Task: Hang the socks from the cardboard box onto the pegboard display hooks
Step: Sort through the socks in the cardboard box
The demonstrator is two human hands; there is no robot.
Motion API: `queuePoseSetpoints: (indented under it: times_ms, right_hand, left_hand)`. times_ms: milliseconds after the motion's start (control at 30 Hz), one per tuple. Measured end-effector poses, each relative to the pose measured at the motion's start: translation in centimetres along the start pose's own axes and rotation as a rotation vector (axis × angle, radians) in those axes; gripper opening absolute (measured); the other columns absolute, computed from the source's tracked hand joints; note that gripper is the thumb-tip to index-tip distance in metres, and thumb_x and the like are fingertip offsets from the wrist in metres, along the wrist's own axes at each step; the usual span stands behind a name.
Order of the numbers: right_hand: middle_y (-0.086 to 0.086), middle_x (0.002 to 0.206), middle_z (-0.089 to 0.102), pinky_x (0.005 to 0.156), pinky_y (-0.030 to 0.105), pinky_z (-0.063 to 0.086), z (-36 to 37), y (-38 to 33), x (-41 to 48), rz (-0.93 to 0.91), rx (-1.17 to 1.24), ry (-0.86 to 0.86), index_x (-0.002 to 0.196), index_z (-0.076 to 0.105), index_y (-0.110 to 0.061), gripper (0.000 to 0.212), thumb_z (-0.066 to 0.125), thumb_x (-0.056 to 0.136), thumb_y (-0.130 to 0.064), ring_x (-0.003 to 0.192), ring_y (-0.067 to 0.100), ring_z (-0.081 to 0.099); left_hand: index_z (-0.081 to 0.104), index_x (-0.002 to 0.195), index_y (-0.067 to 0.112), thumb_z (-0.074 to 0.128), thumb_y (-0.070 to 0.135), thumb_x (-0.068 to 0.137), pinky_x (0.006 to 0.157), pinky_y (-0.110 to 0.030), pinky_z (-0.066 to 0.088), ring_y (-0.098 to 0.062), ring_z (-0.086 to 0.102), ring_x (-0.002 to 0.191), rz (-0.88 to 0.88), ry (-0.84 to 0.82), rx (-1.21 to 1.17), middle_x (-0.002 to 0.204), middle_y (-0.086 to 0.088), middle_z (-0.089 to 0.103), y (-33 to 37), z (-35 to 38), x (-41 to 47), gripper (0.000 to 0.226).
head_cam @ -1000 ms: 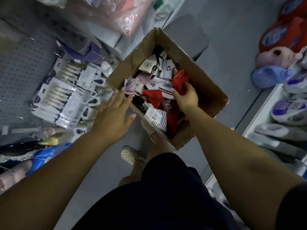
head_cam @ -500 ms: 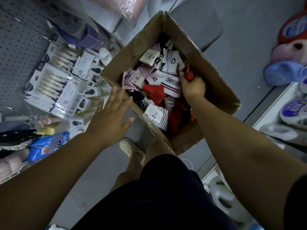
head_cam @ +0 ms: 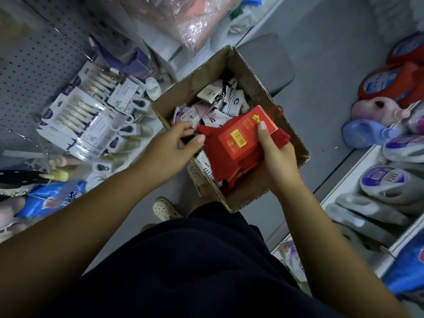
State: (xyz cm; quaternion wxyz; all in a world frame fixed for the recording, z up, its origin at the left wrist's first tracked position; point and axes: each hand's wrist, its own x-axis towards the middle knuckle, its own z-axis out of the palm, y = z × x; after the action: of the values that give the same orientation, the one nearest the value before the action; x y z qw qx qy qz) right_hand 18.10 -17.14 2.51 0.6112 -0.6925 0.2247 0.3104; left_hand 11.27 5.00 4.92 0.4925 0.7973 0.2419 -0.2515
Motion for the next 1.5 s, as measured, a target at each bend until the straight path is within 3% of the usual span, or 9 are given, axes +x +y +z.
queuePoseSetpoints:
  times_ms: [100, 167, 467, 767, 933, 1133, 1267, 1400, 1500]
  right_hand:
    - [0.004, 0.116, 0.076, 0.094, 0.041, 0.057, 1.7, -1.4, -3.1, 0.088, 0.162, -0.14, 0.123, 0.067, -0.016, 0.04, 0.06, 0.098, -0.046, 0.108, 0.021, 0.073]
    - [0.012, 0.122, 0.073, 0.099, 0.046, 0.055, 3.0, -2.1, -4.4, 0.105, 0.259, -0.217, 0.129, 0.063, -0.009, 0.046, 0.056, 0.1, -0.044, 0.113, 0.028, 0.071]
    - [0.013, 0.119, 0.074, 0.094, 0.044, 0.059, 7.5, -2.1, -7.3, 0.104, 0.235, -0.252, 0.129, 0.061, -0.003, 0.056, 0.047, 0.102, -0.05, 0.11, 0.027, 0.072]
    - [0.019, 0.121, 0.072, 0.103, 0.051, 0.053, 12.8, -2.6, -12.2, 0.024, 0.205, -0.228, 0.127, 0.059, -0.004, 0.052, 0.05, 0.101, -0.049, 0.114, 0.031, 0.07]
    - [0.016, 0.116, 0.074, 0.095, 0.048, 0.058, 18.5, -2.1, -16.8, -0.094, 0.036, -0.328, 0.118, 0.062, -0.01, 0.04, 0.05, 0.103, -0.045, 0.108, 0.029, 0.073]
    - [0.017, 0.115, 0.075, 0.096, 0.05, 0.057, 23.4, -1.7, -21.3, -0.116, -0.03, -0.415, 0.125, 0.06, -0.003, 0.047, 0.053, 0.102, -0.044, 0.104, 0.029, 0.073]
    - [0.012, 0.112, 0.075, 0.072, 0.037, 0.064, 25.7, -1.2, -23.0, -0.018, 0.026, -0.504, 0.136, 0.055, -0.004, 0.053, 0.049, 0.103, -0.045, 0.094, 0.021, 0.075]
    - [0.008, 0.102, 0.077, 0.073, 0.034, 0.064, 29.0, 1.4, -25.7, 0.03, 0.104, -0.618, 0.121, 0.062, -0.007, 0.044, 0.044, 0.105, -0.045, 0.086, 0.016, 0.075]
    - [0.013, 0.115, 0.075, 0.073, 0.035, 0.063, 30.6, 3.7, -27.3, 0.052, 0.097, -0.66, 0.131, 0.059, -0.003, 0.052, 0.046, 0.104, -0.045, 0.098, 0.02, 0.075]
  left_hand:
    - [0.055, 0.138, 0.026, 0.063, 0.045, 0.095, 0.079, -0.006, 0.047, 0.015, 0.059, 0.102, -0.001, -0.045, -0.195, 0.124, 0.019, 0.062, 2.3, -0.3, -1.8, 0.047]
    - [0.065, 0.123, 0.023, 0.07, 0.034, 0.093, 0.068, -0.007, 0.051, 0.011, 0.069, 0.088, 0.004, -0.072, -0.298, 0.107, 0.015, 0.072, 2.7, -0.5, -2.8, 0.032]
    - [0.074, 0.109, 0.018, 0.078, 0.03, 0.088, 0.077, -0.033, 0.062, -0.017, 0.077, 0.09, -0.045, 0.146, -0.524, 0.099, 0.002, 0.08, -1.3, -3.4, -7.4, 0.025]
    - [0.068, 0.116, 0.027, 0.072, 0.024, 0.094, 0.077, -0.036, 0.06, -0.017, 0.076, 0.095, -0.101, 0.377, -0.752, 0.104, 0.005, 0.079, -9.9, -8.8, -15.3, 0.022]
    - [0.063, 0.128, 0.027, 0.066, 0.032, 0.098, 0.08, -0.041, 0.061, -0.019, 0.075, 0.1, -0.058, 0.461, -0.856, 0.115, 0.002, 0.076, -12.6, -9.4, -20.8, 0.031]
    - [0.069, 0.117, 0.036, 0.064, 0.028, 0.1, 0.091, -0.046, 0.059, -0.018, 0.075, 0.1, -0.019, 0.67, -0.951, 0.111, 0.005, 0.078, -17.1, -11.2, -27.4, 0.019]
    - [0.074, 0.11, 0.031, 0.07, 0.025, 0.094, 0.094, -0.054, 0.057, -0.023, 0.076, 0.096, -0.03, 0.831, -1.022, 0.105, 0.0, 0.079, -20.5, -13.1, -32.1, 0.018]
    - [0.073, 0.115, 0.028, 0.083, 0.052, 0.074, 0.097, -0.051, 0.056, -0.025, 0.075, 0.102, 0.041, 0.683, -1.008, 0.111, -0.004, 0.078, -21.4, -12.7, -35.3, 0.048]
    - [0.072, 0.111, 0.023, 0.089, 0.041, 0.072, 0.093, -0.05, 0.058, -0.024, 0.076, 0.096, 0.023, 0.629, -0.936, 0.106, -0.003, 0.079, -21.4, -11.7, -36.2, 0.047]
